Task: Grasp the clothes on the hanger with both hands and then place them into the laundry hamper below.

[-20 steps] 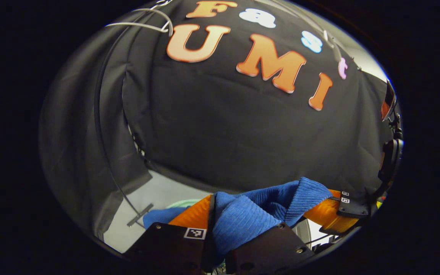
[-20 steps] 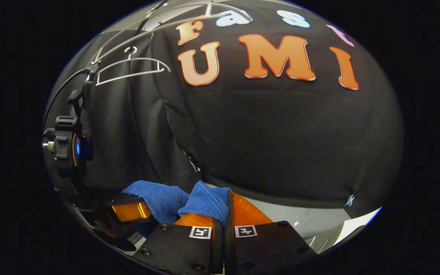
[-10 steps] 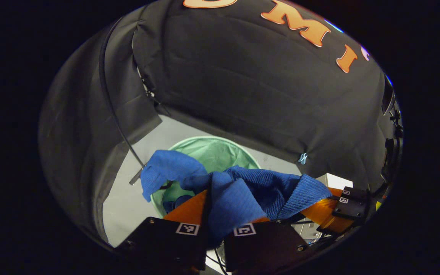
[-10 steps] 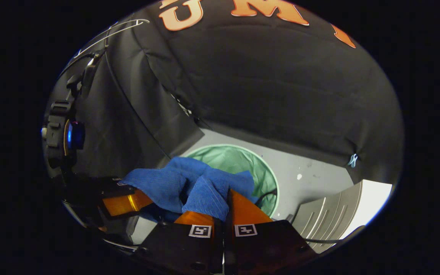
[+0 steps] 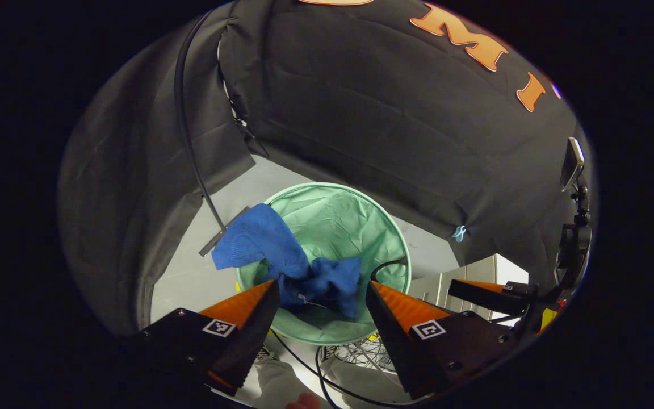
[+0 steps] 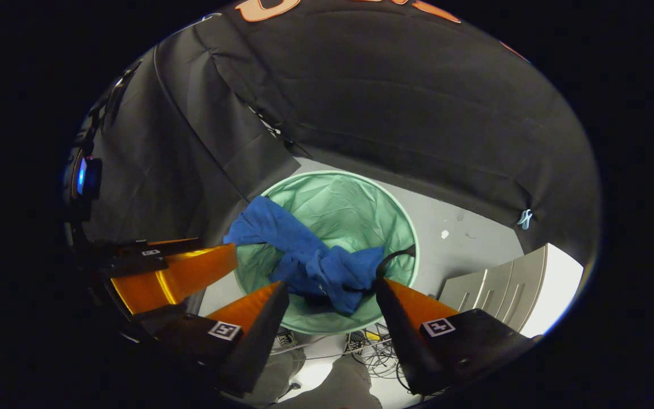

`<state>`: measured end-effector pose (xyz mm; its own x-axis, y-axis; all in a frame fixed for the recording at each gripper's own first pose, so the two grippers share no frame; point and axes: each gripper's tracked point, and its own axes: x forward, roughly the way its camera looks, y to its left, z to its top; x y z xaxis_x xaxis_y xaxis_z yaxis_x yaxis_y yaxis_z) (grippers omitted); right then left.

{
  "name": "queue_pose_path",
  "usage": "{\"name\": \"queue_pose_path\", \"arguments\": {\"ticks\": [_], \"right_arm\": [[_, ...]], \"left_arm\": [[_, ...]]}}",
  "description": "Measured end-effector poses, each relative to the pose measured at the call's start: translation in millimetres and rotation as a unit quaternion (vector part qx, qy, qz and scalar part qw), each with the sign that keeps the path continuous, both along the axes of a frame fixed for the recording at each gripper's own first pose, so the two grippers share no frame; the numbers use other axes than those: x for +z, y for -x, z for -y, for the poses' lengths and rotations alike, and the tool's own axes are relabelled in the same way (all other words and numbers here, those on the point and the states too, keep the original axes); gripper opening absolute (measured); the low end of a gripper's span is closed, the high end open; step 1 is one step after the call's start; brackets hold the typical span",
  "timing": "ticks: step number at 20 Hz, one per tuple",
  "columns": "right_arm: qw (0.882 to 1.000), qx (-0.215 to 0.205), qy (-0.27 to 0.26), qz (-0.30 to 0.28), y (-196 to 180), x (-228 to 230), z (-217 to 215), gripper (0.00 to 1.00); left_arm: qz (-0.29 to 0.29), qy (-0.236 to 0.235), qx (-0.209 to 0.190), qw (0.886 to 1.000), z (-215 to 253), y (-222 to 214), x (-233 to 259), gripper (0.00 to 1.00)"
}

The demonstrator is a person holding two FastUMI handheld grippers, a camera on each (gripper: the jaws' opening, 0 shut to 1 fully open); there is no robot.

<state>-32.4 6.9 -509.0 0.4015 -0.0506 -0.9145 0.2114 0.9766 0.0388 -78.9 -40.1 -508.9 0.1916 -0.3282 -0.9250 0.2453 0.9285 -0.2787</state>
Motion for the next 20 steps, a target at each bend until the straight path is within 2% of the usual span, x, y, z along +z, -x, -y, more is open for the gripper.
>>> {"name": "queue_pose_path", "arguments": {"ticks": [7,10,11,12,15,18,20], "right_arm": [[0.999,-0.003,0.006,0.033,-5.2,27.8,3.7,0.99],[0.997,-0.002,0.016,0.073,-13.6,63.9,0.6,0.99],[0.996,-0.002,0.019,0.088,-17.1,77.3,0.9,0.99],[0.994,-0.003,0.019,0.106,-18.9,91.5,-4.2,0.99],[0.987,0.000,0.027,0.158,-28.3,146.4,-7.4,0.99],[0.976,0.001,0.044,0.212,-42.0,207.6,-3.2,0.99],[0.965,-0.003,0.059,0.256,-50.5,255.0,2.8,0.99]], "left_arm": [[0.061,0.007,0.025,0.998,-4.2,-26.4,40.7,0.98],[0.114,0.016,0.033,0.993,-3.0,-50.3,81.9,0.97],[0.134,0.017,0.036,0.990,-3.9,-57.0,93.8,0.93],[0.152,0.021,0.041,0.987,-4.4,-62.4,108.8,0.97],[0.206,0.035,0.058,0.976,-13.1,-81.2,158.8,0.97],[0.272,0.042,0.074,0.958,-25.2,-104.9,213.0,0.97],[0.311,0.048,0.089,0.945,-34.2,-118.3,250.9,0.97]]}}
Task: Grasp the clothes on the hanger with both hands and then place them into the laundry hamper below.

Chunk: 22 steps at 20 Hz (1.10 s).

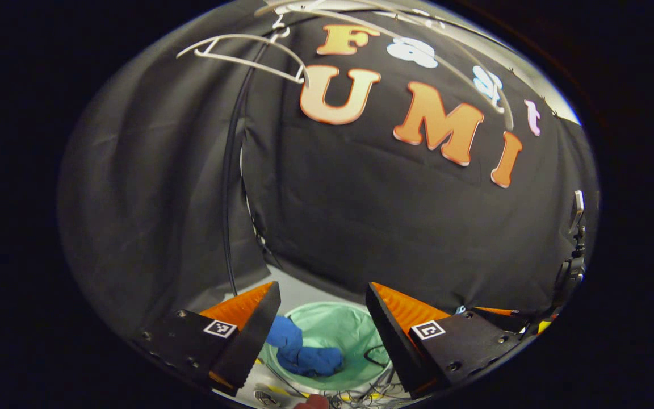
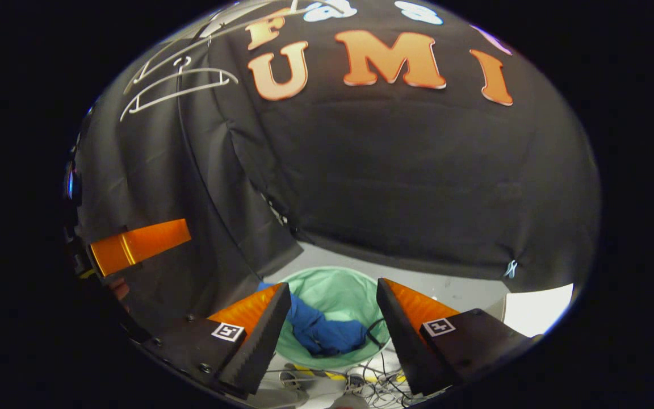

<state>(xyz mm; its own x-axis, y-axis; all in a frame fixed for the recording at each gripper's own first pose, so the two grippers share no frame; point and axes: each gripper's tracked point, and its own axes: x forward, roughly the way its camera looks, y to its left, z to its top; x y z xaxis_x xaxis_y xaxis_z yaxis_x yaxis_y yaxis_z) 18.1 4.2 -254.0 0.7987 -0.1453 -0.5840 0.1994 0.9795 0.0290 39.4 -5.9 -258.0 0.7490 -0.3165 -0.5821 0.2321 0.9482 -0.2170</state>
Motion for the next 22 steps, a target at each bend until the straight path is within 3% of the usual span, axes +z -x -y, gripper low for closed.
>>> {"name": "queue_pose_path", "arguments": {"ticks": [6,8,10,12,13,14,15,16,17,18,21,22], "right_arm": [[0.992,-0.015,0.022,0.120,-1.4,119.9,15.8,0.98],[0.987,-0.019,0.021,0.158,2.5,155.9,19.4,0.98],[0.980,-0.018,0.034,0.197,5.5,193.7,18.7,0.98],[0.971,-0.014,0.054,0.232,8.8,223.8,17.9,0.98],[0.968,-0.011,0.060,0.243,12.0,236.2,16.2,0.98],[0.966,-0.007,0.066,0.250,16.7,242.8,14.9,0.89],[0.964,-0.002,0.075,0.256,18.7,249.3,14.1,0.89],[0.961,0.003,0.082,0.264,21.5,256.0,12.1,0.98],[0.958,0.007,0.086,0.272,24.4,262.6,9.1,0.98],[0.956,0.011,0.087,0.281,26.6,268.3,5.9,0.92],[0.949,0.018,0.089,0.302,33.1,282.1,1.0,0.98],[0.947,0.018,0.090,0.307,34.6,284.3,2.3,0.89]], "left_arm": [[0.127,0.009,0.044,0.991,-28.1,-45.9,106.4,0.95],[0.162,0.010,0.063,0.985,-40.1,-52.9,140.1,0.98],[0.191,0.013,0.068,0.979,-46.9,-55.8,171.1,0.92],[0.219,0.011,0.074,0.973,-55.7,-57.0,203.8,0.92],[0.230,0.015,0.076,0.970,-57.7,-54.3,215.9,0.92],[0.238,0.020,0.078,0.968,-58.8,-50.7,221.9,0.92],[0.243,0.025,0.080,0.966,-59.4,-48.3,231.3,0.92],[0.248,0.031,0.083,0.965,-60.9,-46.4,241.4,0.92],[0.253,0.035,0.083,0.963,-61.8,-44.9,247.8,0.92],[0.257,0.036,0.084,0.962,-64.1,-42.3,252.2,0.92],[0.271,0.032,0.092,0.958,-69.5,-41.3,265.7,0.92],[0.273,0.032,0.095,0.957,-71.4,-40.8,268.5,0.92]]}}
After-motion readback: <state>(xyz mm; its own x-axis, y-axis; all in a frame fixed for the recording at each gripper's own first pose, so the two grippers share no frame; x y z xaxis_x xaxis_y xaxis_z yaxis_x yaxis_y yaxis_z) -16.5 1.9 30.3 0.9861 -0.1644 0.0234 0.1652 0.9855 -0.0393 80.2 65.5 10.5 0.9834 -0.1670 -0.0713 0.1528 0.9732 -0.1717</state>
